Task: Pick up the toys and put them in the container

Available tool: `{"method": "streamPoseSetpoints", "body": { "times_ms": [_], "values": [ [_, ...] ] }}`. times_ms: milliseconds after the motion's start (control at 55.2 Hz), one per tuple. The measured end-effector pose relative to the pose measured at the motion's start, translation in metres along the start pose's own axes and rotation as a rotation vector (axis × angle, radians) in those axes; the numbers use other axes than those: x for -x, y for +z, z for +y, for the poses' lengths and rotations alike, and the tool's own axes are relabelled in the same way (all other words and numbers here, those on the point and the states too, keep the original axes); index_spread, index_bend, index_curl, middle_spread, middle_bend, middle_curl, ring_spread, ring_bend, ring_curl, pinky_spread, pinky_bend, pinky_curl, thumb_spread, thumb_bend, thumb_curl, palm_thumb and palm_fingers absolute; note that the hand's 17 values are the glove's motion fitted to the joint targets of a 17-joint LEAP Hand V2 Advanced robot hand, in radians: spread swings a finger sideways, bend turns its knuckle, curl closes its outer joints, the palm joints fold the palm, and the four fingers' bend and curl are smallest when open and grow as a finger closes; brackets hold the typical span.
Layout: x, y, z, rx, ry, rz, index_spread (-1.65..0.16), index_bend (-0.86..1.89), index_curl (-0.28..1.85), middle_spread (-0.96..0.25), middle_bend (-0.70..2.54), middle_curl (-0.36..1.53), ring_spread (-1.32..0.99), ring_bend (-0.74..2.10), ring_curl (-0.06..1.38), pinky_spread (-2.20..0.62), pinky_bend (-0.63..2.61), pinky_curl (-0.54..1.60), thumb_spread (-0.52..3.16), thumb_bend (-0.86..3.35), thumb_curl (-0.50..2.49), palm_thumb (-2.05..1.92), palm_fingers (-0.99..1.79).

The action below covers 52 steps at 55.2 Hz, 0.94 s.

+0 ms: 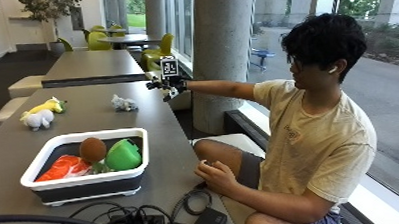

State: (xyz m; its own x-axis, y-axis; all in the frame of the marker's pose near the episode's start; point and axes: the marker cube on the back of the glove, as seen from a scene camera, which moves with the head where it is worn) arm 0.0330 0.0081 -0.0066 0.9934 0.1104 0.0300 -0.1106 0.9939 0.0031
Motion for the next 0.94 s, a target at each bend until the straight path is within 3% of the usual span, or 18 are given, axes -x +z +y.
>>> {"method": "streamPoseSetpoints", "body": {
  "times_ms": [344,562,943],
  "values": [
    [0.000,-0.001,0.002,0.003,0.077,-0.009,-0.27,0.10,0.17,0.01,0.15,0.27,-0.03,0.42,0.36,-0.04,1.45,0.27,1.42,-0.01,0.31,0.07,-0.17],
    [0.003,-0.001,-0.006,-0.014,-0.060,-0.004,-0.27,0.10,0.17,0.01,0.15,0.27,-0.03,0.42,0.36,-0.04,1.45,0.27,1.42,-0.01,0.31,0.06,-0.18],
    [0.013,-0.003,-0.009,-0.026,-0.054,-0.077,-0.27,0.10,0.17,0.01,0.15,0.26,-0.02,0.42,0.37,-0.04,1.44,0.26,1.42,-0.01,0.31,0.06,-0.18]
  ]
}}
